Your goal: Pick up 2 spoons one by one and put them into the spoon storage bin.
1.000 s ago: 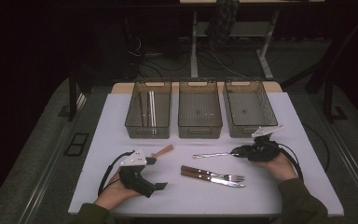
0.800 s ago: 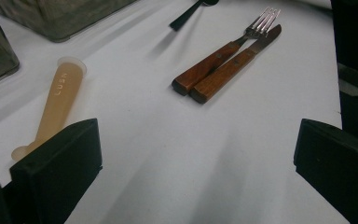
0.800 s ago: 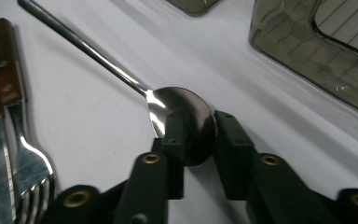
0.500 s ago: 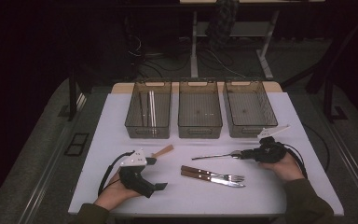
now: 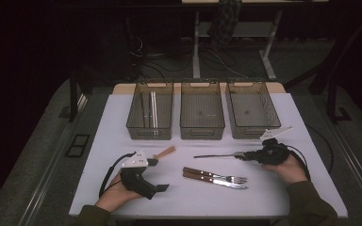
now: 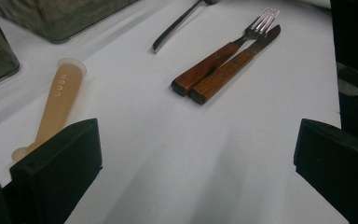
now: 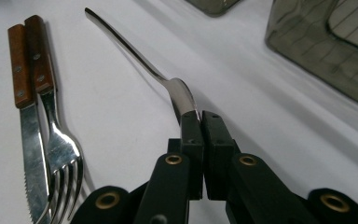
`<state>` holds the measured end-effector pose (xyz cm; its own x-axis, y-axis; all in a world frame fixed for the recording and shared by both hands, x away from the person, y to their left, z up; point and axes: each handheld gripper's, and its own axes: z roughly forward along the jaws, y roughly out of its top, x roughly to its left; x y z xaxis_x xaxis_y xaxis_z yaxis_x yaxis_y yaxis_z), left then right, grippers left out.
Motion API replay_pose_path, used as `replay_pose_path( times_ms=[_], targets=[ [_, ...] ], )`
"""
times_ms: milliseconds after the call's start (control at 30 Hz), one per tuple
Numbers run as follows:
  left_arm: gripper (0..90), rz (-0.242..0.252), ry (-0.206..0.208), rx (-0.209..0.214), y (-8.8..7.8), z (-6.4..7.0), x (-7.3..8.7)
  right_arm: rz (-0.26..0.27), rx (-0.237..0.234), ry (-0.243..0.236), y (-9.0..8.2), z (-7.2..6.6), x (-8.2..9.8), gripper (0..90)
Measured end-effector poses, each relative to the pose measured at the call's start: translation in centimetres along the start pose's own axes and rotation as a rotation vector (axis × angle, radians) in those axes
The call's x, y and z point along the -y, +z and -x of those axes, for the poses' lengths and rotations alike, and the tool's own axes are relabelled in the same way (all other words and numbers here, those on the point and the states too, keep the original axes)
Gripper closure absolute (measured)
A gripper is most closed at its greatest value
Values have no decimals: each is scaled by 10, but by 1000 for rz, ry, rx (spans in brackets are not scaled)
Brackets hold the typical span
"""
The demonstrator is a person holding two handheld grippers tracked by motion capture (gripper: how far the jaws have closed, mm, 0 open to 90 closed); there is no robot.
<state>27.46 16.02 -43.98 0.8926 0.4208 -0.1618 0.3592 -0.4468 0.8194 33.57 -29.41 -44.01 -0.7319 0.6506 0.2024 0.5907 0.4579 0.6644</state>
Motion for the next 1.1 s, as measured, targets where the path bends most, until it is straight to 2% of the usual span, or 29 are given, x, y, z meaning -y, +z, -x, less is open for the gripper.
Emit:
replay_pose_path(
  times_ms=[367,633,1100],
  targets=[
    [0,3,0,-2,0,0,0,43,68,7,-11,-3,-4,879],
    [0,4,-2,-2,-1,0,0,92,88,10,-27,-6,-9,879],
    [0,2,-3,-1,0,-1,0,193,149,66,-57,-12,-24,878]
  ],
)
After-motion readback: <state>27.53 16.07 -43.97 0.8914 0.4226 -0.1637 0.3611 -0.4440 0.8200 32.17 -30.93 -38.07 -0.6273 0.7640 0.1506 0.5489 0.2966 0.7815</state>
